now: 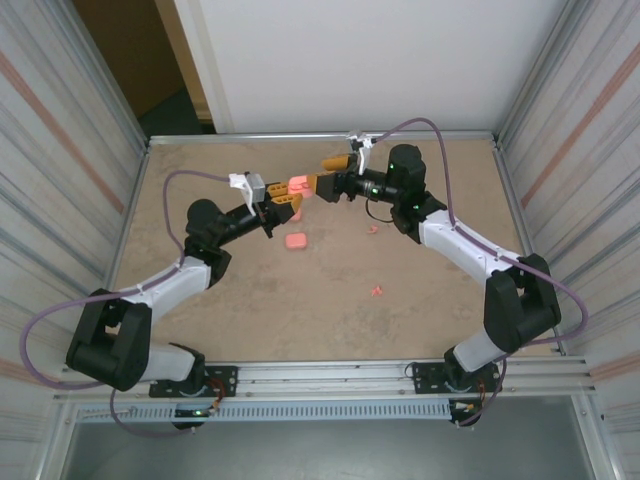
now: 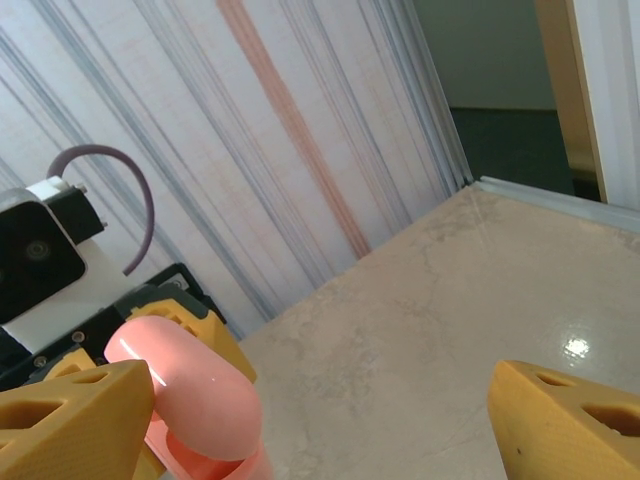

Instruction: Insert the wireless bluetooth earbuds into the charging case

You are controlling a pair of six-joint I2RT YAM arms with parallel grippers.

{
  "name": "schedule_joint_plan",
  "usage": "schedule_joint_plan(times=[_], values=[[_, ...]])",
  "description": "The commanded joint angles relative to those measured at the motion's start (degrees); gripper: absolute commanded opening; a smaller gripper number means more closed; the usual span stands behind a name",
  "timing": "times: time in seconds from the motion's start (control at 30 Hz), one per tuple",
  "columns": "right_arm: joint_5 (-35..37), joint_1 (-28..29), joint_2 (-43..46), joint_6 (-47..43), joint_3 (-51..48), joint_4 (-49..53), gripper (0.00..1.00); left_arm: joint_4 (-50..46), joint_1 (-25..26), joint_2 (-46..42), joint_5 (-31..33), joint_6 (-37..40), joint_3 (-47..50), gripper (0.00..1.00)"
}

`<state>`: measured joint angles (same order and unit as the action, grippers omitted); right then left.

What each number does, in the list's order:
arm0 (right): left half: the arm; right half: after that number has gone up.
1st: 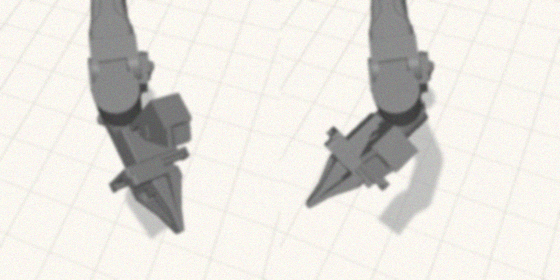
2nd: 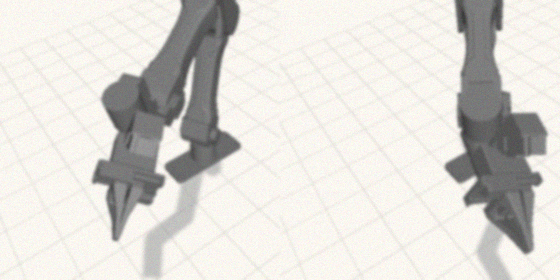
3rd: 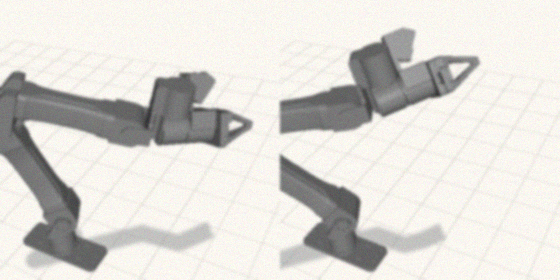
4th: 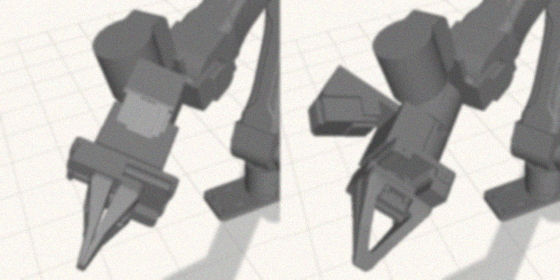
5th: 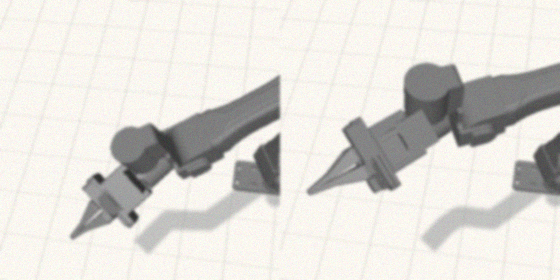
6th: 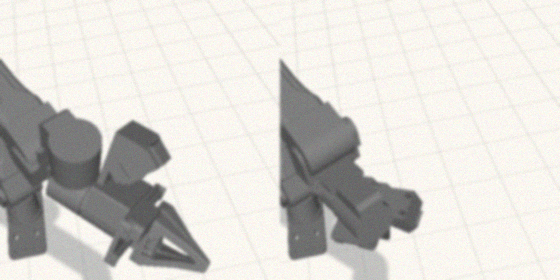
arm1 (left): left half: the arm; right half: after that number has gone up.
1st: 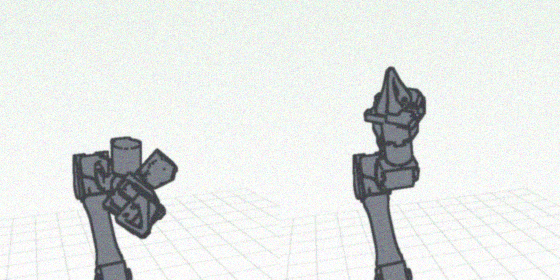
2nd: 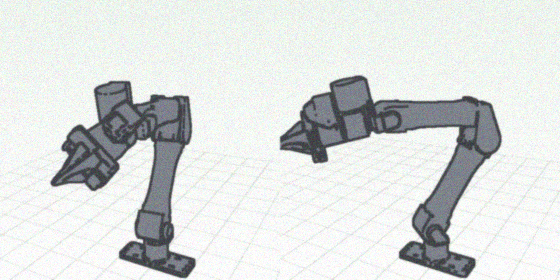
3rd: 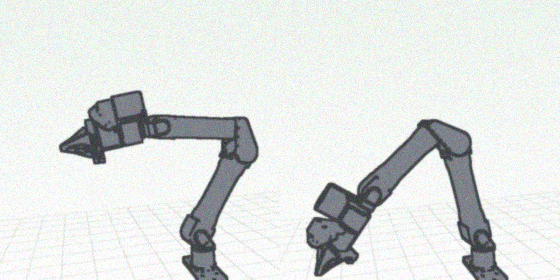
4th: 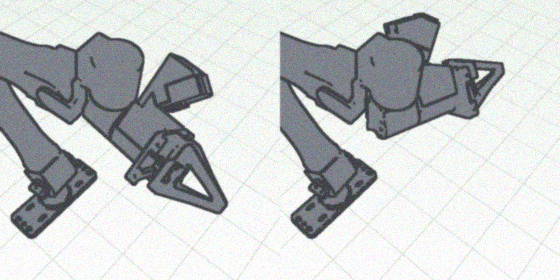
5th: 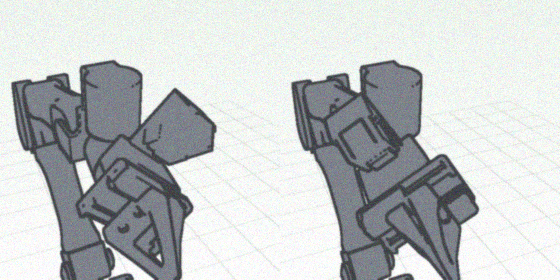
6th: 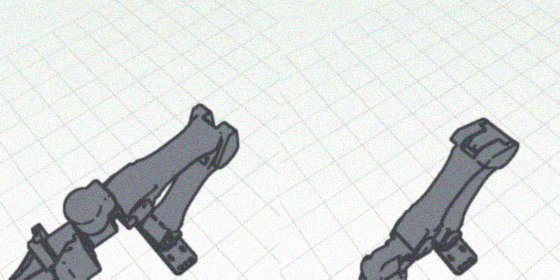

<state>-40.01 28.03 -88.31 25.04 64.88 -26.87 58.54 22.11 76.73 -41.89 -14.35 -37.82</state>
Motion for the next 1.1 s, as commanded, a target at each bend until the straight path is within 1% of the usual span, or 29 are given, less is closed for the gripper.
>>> schedule_joint_plan(times=[0.0, 0.3, 0.5, 0.57, 0.77, 0.9, 1.07], values=[[1.7, -0.3, -1.4, 0.6, 1.8, 0.2, 0.85, 2.7, 0.4, -1.2, -1.7, 0.8, -1.6, 0.00], [1.5, -0.4, -0.8, 1.3, 2.8, 0.0, 0.86, 1.8, 0.4, -1.6, -1.4, 0.8, -1.3, 0.00], [2.1, -1.0, 2.2, 1.2, 1.9, 1.8, 0.86, 0.8, 0.5, -2.4, -0.7, 1.2, -0.6, 0.00], [2.5, -1.7, 4.0, 0.6, 1.3, 3.8, 0.86, 0.0, 0.5, -3.0, -0.2, 1.8, -0.3, 0.00], [5.7, -4.8, 10.2, -1.6, 0.5, 19.1, 0.86, -1.6, 0.5, -5.5, 0.8, 2.9, 1.1, 0.00], [11.0, -6.6, 14.7, -2.0, -0.3, 31.7, 0.85, -2.5, 0.5, -7.2, 1.1, 3.1, 1.6, 0.00], [17.6, -6.7, 19.0, -2.9, -0.9, 46.6, 0.78, -2.9, 0.5, -9.3, 1.7, 3.2, 2.2, 0.00]])
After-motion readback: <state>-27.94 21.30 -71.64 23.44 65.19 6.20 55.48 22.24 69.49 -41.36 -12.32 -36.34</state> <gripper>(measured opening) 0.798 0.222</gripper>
